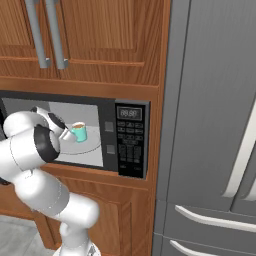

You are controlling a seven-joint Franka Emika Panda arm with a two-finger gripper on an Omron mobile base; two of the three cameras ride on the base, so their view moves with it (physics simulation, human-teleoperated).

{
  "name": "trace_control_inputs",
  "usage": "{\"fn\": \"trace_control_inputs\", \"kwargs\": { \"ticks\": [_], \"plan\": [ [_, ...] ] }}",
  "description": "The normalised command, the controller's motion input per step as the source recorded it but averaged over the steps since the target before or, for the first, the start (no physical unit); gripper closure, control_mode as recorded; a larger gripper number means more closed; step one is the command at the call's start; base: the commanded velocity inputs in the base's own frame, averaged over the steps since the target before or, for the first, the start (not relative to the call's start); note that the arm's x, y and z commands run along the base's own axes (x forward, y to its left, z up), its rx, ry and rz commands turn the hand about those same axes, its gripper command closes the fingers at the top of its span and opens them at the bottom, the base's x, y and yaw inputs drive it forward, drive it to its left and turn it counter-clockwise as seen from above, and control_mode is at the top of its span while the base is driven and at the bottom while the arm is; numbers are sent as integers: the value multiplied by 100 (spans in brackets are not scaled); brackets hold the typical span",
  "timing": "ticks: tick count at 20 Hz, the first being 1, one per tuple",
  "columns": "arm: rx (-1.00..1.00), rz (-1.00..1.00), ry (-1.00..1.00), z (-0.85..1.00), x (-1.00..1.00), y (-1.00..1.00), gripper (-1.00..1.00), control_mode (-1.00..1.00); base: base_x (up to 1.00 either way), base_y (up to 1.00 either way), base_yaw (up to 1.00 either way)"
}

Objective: Pick the cup of tea, navigate to the dining table, and place it on the saucer.

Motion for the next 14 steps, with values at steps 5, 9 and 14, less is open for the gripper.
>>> {"fn": "trace_control_inputs", "kwargs": {
  "ticks": [5, 9, 14],
  "plan": [
    [0, 1, -13, -10, -41, -10, 100, -100, 0, 0, 0],
    [0, 1, -11, 5, -57, -23, 100, -100, 0, 0, 0],
    [0, 0, 0, 35, -53, -9, 100, -100, 0, 0, 0]
  ]
}}
